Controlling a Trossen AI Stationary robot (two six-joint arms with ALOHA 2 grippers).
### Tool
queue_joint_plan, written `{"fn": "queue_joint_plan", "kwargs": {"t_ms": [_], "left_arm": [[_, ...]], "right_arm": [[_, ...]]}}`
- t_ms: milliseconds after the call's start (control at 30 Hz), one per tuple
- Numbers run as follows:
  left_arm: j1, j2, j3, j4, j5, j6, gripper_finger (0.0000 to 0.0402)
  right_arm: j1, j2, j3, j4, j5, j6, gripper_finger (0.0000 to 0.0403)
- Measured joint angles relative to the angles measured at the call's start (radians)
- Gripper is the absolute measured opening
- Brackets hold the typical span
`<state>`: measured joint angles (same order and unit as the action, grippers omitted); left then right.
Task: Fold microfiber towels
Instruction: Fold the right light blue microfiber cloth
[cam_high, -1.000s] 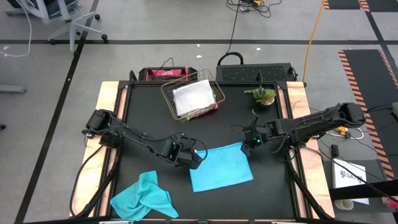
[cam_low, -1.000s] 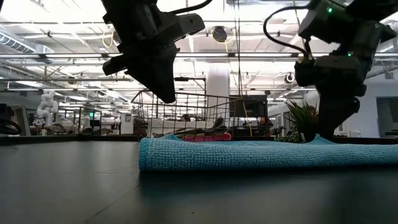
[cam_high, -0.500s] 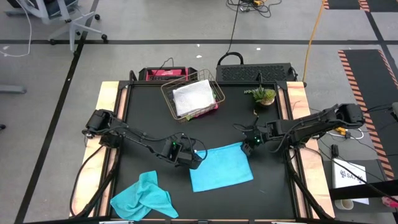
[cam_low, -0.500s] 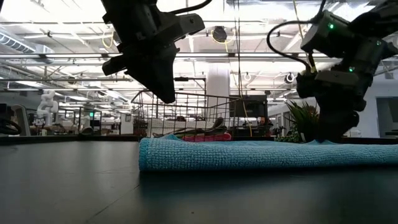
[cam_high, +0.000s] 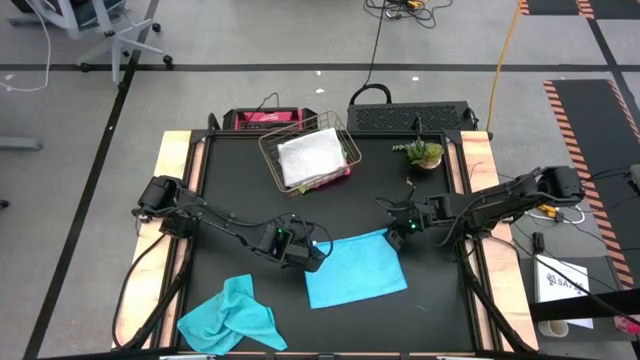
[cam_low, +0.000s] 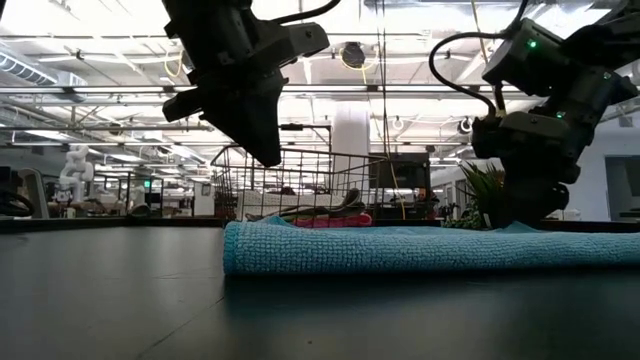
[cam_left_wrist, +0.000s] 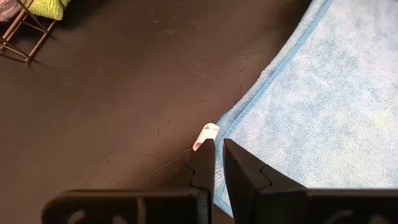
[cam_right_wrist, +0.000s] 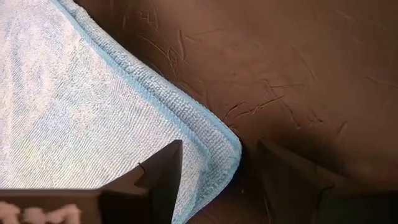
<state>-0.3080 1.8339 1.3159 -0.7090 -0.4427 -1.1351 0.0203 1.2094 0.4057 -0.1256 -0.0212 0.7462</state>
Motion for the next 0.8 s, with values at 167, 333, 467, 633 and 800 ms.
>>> {"fn": "queue_joint_plan", "kwargs": {"t_ms": [167,333,467,633,800], "left_arm": [[0.000,0.000,0.000,0.000,0.000,0.000,0.0031],[0.000,0.000,0.000,0.001,0.000,0.000,0.0031],[0.000,0.000,0.000,0.001,0.006,0.000,0.0031],[0.000,0.000,0.000,0.002,0.028,0.000,0.0031],[-0.006,0.000,0.000,0.008,0.077,0.042,0.0031]], "right_arm": [[0.000,0.025,0.003,0.004,-0.014,0.001,0.0198],[0.000,0.029,0.001,-0.005,-0.031,0.017,0.0143],[0.000,0.030,0.001,-0.007,-0.052,0.016,0.0057],[0.000,0.021,0.000,-0.010,-0.069,0.021,0.0010],[-0.006,-0.021,0.007,-0.053,-0.077,0.023,0.0003]]}}
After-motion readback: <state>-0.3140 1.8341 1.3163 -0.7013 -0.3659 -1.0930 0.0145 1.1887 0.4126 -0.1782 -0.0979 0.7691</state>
